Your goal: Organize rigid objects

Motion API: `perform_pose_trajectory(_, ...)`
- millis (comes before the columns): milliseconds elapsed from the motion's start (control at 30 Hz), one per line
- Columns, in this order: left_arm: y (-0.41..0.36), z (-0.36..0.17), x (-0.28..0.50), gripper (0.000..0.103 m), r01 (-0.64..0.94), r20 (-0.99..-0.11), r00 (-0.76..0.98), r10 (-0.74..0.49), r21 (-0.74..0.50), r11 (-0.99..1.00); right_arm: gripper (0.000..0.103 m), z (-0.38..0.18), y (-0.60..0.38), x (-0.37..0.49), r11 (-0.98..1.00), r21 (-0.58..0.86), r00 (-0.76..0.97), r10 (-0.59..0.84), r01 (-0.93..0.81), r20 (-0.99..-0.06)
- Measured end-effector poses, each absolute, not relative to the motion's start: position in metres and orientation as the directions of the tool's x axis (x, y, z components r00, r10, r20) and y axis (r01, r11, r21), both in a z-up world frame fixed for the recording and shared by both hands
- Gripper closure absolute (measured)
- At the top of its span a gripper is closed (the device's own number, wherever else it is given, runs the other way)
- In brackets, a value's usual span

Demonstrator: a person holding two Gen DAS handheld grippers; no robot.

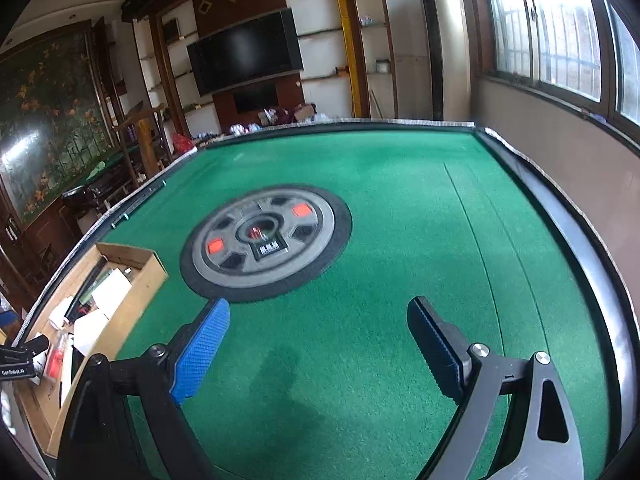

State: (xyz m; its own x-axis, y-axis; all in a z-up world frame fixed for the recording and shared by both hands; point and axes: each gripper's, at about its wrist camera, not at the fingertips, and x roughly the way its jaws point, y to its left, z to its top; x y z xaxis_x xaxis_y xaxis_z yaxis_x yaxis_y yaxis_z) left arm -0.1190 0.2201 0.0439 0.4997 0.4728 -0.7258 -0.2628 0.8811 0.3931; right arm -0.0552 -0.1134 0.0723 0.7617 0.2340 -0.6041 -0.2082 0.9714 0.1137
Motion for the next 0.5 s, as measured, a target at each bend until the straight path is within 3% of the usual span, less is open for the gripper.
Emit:
perform_pose_trajectory(100,0.203,0.021,-0.113,0.000,-0.194,-0.683,0.458,0.570,0.549,0.813,0.013,0.074,-0.122,-0.056,0.974,0.131,0.773,0.225,-0.183,-0.593)
perform_pose_trajectory(300,0.209,0.017,-0.128,0.001,-0.141,-0.663,0.399,0.633,0.638,0.757,0.013,0.075,-0.128,-0.056,0.973,0.166,0.792,0.227,-0.160,-0.567)
perform_pose_trajectory(367,0.213,0.027,-0.136,0.001,-0.138,-0.688,0.423,0.590,0.594,0.792,0.013,0.074,-0.129,-0.057,0.973,0.167,0.792,0.227,-0.159,-0.567)
perform_pose_trajectory(500,0.235,0.059,-0.132,0.001,-0.208,-0.760,0.478,0.439,0.388,0.898,0.013,0.074,-0.129,-0.056,0.973,0.167,0.788,0.225,-0.157,-0.573)
